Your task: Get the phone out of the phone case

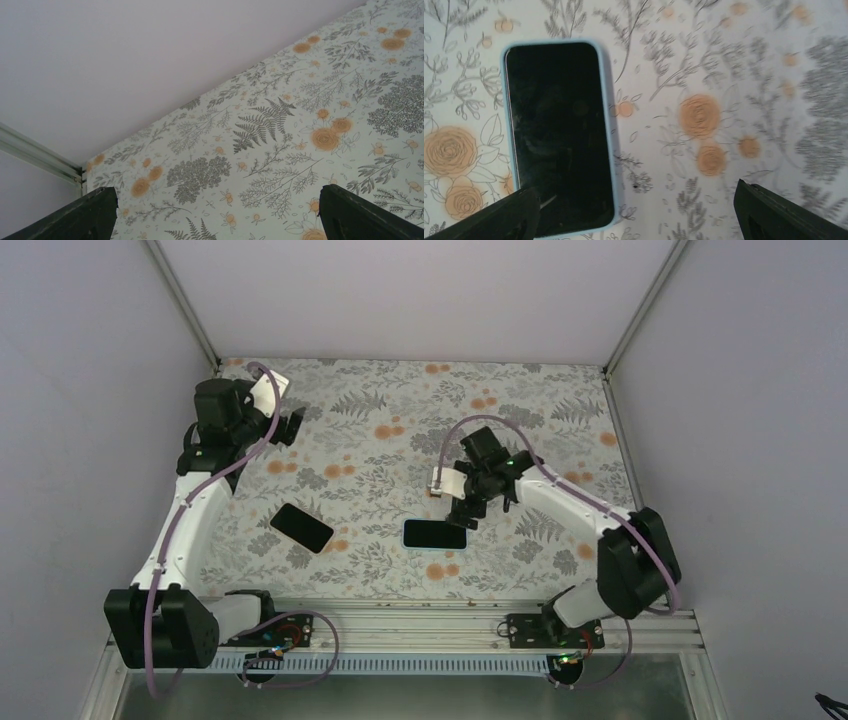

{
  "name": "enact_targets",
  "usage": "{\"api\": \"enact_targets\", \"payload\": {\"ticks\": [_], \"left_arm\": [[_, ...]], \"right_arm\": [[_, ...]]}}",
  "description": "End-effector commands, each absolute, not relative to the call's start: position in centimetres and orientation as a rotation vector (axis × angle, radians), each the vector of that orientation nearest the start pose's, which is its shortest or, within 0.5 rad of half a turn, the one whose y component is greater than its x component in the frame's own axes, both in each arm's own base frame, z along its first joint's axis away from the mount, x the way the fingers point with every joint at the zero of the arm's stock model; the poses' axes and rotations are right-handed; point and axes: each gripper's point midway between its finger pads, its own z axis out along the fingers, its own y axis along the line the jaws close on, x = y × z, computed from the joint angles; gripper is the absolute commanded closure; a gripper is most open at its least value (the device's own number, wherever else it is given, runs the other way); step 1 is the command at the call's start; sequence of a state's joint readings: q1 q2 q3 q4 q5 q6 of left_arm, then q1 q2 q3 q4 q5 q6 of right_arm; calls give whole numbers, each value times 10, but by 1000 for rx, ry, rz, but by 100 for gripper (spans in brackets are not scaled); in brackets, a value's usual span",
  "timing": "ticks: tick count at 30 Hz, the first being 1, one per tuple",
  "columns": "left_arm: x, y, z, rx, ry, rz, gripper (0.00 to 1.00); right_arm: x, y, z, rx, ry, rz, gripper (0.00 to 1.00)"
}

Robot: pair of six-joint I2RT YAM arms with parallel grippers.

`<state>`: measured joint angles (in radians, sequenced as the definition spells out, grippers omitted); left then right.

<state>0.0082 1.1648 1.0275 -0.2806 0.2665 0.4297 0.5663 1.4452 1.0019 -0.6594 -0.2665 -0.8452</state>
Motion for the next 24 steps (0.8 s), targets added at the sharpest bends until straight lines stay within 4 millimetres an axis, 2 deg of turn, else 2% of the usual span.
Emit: {"api": "enact_targets", "payload": {"ticks": [1, 4, 6, 18, 24], "left_arm": [[387, -46, 280, 624, 1884, 18, 0], [387, -48, 276, 641, 1889, 11, 0], [388, -49, 274, 649, 1892, 4, 0], [393, -50, 258, 659, 1920, -11, 0], [395, -55, 254, 670, 1926, -49, 0]], "right_arm": [[254, 223, 80, -1909, 1995, 203, 0], [245, 222, 53, -2006, 2001, 125, 0], [242, 225, 44, -2044, 2006, 121, 0], [216, 233, 21, -2116, 2096, 210, 0], [208, 229, 8, -2129, 2152, 213, 0]]}}
